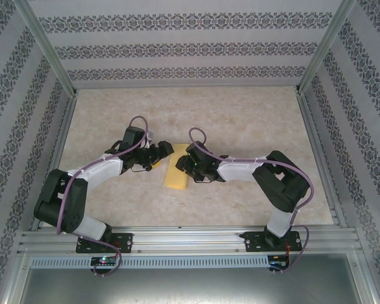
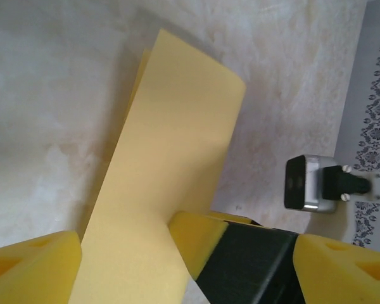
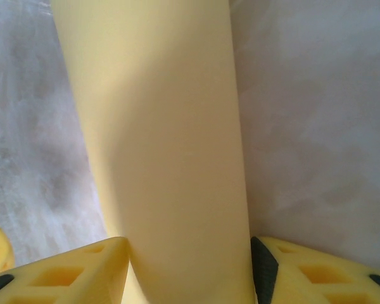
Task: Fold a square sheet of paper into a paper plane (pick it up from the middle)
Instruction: Hold the paper at the center of the table.
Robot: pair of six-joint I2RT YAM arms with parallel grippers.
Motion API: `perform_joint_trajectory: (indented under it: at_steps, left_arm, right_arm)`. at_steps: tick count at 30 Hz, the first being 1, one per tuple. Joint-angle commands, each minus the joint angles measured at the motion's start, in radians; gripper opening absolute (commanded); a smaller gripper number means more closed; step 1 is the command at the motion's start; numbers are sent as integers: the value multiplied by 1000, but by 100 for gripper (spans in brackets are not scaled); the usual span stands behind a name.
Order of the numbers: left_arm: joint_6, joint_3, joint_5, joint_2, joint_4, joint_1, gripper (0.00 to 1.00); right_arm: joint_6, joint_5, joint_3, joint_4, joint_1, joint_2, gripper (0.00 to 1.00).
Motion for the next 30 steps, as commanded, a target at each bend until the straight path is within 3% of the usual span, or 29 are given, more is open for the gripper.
perform_joint_trajectory:
  at_steps: [1, 9, 17, 30]
  left_arm:
    - [22, 51, 18, 28, -6, -20, 81]
    - [14, 65, -20, 44, -40, -23, 74]
    - [29, 77, -24, 60, -54, -22, 72]
    - [20, 94, -96, 71, -99, -21, 70]
  right_arm:
    - [-68, 16, 43, -107, 4, -29, 57]
    - [-156, 28, 92, -242, -7, -48, 62]
    - [-182, 9, 100, -258, -30, -46, 61]
    - [-232, 63, 221, -465, -29, 56, 62]
